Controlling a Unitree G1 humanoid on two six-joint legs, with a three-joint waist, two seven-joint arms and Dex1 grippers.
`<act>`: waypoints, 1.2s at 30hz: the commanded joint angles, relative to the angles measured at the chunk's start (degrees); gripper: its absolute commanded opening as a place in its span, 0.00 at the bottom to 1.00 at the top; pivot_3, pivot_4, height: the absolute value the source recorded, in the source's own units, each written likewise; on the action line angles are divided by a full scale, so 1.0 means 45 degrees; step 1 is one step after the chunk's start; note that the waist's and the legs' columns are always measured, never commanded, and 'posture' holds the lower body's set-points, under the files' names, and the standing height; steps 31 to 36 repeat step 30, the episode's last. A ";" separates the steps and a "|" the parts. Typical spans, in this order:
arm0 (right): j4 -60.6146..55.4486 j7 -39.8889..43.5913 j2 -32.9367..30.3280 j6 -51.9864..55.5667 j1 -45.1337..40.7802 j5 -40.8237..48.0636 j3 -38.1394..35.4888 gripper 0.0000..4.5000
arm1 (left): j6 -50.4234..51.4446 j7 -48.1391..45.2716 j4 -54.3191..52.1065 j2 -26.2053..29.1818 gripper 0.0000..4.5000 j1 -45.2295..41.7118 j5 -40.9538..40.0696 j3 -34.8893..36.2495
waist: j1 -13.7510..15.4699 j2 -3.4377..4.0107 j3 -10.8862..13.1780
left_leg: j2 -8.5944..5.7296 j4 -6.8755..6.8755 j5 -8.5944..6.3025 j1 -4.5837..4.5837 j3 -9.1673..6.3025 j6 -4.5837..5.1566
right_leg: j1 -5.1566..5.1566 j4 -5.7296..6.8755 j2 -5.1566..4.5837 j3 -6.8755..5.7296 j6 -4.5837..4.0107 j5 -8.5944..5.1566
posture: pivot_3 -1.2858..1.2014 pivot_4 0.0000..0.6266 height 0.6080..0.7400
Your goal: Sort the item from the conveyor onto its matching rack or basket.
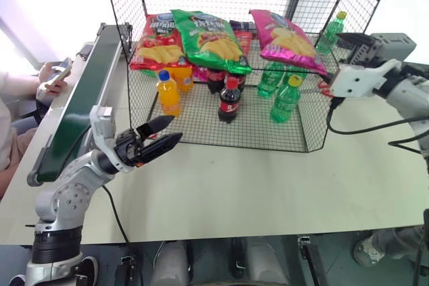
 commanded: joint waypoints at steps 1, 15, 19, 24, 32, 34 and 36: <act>-0.0924 0.1438 -0.0089 0.0585 0.0345 0.2448 -0.0927 0.98 | -0.0282 -0.0164 -0.0062 0.0037 1.00 -0.0118 0.0101 0.0038 | -0.0008 0.0001 0.0001 | 0.0000 0.0000 0.0000 0.0000 0.0002 0.0000 | 0.0000 0.0000 0.0000 0.0001 0.0000 0.0000 | 0.52 0.24 1.00; -0.8132 0.4701 0.1503 0.9678 0.7207 1.5283 -0.4689 0.98 | -0.2130 0.0906 0.0121 0.1352 1.00 0.0240 0.3163 0.0658 | 0.0129 -0.0007 -0.0003 | 0.0004 -0.0003 -0.0008 0.0045 -0.0019 0.0012 | 0.0056 -0.0004 -0.0001 -0.0017 -0.0002 0.0000 | 0.52 0.24 1.00; -0.9130 0.5086 0.1569 1.0783 0.8066 1.5224 -0.4404 0.98 | -0.2603 0.1248 0.0038 0.2015 1.00 0.0690 0.3921 0.1085 | 0.0056 0.0005 -0.0001 | 0.0003 -0.0002 -0.0012 0.0053 -0.0008 0.0019 | 0.0054 -0.0003 -0.0001 -0.0003 -0.0005 -0.0002 | 0.52 0.24 1.00; -0.9583 0.5240 0.2015 1.1448 0.7764 1.4797 -0.3629 0.98 | -0.1914 0.1391 -0.0428 0.2837 1.00 0.1588 0.3727 0.1698 | 0.0049 0.0003 -0.0002 | 0.0010 -0.0006 -0.0016 0.0056 -0.0013 0.0024 | 0.0052 -0.0003 0.0009 -0.0003 -0.0006 -0.0004 | 0.52 0.24 1.00; -0.9253 0.6093 0.2107 1.1530 0.7608 1.4281 -0.3542 0.98 | -0.1588 0.1493 -0.0658 0.3268 1.00 0.2258 0.3902 0.2113 | 0.0203 -0.0004 -0.0005 | 0.0002 -0.0004 -0.0017 0.0047 -0.0009 0.0025 | 0.0050 -0.0008 -0.0002 -0.0005 -0.0005 -0.0004 | 0.52 0.24 1.00; -0.9253 0.6093 0.2107 1.1530 0.7608 1.4281 -0.3542 0.98 | -0.1588 0.1493 -0.0658 0.3268 1.00 0.2258 0.3902 0.2113 | 0.0203 -0.0004 -0.0005 | 0.0002 -0.0004 -0.0017 0.0047 -0.0009 0.0025 | 0.0050 -0.0008 -0.0002 -0.0005 -0.0005 -0.0004 | 0.52 0.24 1.00; -0.9253 0.6093 0.2107 1.1530 0.7608 1.4281 -0.3542 0.98 | -0.1588 0.1493 -0.0658 0.3268 1.00 0.2258 0.3902 0.2113 | 0.0203 -0.0004 -0.0005 | 0.0002 -0.0004 -0.0017 0.0047 -0.0009 0.0025 | 0.0050 -0.0008 -0.0002 -0.0005 -0.0005 -0.0004 | 0.52 0.24 1.00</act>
